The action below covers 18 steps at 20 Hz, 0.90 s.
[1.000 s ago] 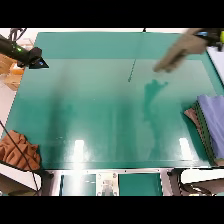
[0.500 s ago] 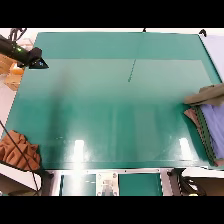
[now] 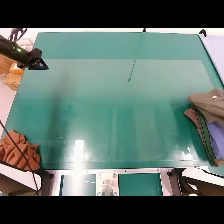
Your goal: Fold the shirts.
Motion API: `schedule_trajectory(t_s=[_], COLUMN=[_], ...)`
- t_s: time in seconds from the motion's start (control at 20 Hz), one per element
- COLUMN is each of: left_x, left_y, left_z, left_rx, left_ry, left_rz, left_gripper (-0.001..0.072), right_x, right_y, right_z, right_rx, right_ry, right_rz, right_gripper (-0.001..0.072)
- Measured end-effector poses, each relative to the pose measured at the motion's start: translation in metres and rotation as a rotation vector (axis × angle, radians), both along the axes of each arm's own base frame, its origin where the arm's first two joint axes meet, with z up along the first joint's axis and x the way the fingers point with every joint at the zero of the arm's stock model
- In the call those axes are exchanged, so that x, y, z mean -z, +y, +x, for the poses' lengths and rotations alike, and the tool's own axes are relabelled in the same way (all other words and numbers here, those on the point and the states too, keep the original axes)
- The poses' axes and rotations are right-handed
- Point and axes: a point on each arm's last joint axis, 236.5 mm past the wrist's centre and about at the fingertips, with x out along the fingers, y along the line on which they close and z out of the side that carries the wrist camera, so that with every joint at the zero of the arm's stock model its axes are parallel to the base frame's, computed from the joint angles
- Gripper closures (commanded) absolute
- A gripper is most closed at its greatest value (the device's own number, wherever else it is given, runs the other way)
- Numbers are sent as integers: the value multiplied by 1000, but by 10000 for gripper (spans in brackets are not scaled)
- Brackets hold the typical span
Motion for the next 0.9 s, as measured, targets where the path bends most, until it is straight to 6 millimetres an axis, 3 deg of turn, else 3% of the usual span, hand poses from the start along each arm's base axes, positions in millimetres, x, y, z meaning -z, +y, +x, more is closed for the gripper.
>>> schedule_trajectory(t_s=[0.15, 0.2, 0.25, 0.3, 0.4, 0.5, 0.55, 0.6, 0.65, 0.7, 0.8, 0.9], left_x=[0, 0, 0, 0, 0, 0, 0, -1, -2, -4, -11, -19], left_y=[0, 0, 0, 0, 0, 0, -1, -2, -2, -2, -4, -6], left_z=[-1, -1, -1, -1, -1, -1, -1, 0, -1, -1, -4, -13], left_rx=[4, 5, 6, 7, 6, 6, 6, 7, 7, 4, -6, -15], left_ry=[2, 1, 1, 2, 1, 0, -1, -2, -4, -7, -12, -12], left_rz=[0, 1, 1, 1, 1, 0, -2, -4, -7, -9, -13, -15], left_gripper=[678, 678, 678, 678, 678, 678, 679, 679, 680, 680, 681, 680], right_x=[44, 57, 66, 72, 75, 61, 49, 35, 20, 3, -27, -49], right_y=[10, 13, 13, 14, 11, -2, -8, -14, -18, -19, -7, 23], right_z=[-35, -44, -52, -57, -57, -48, -35, -18, 1, 29, 87, 140], right_rx=[22, 26, 28, 31, 32, 40, 40, 35, 21, -9, -115, -247], right_ry=[152, 190, 222, 243, 248, 216, 171, 111, 42, -53, -242, -386], right_rz=[42, 50, 51, 54, 42, -4, -29, -60, -89, -116, -149, -157], right_gripper=[681, 507, 163, 69, 73, 78, 115, 267, 553, 649, 690, 691])
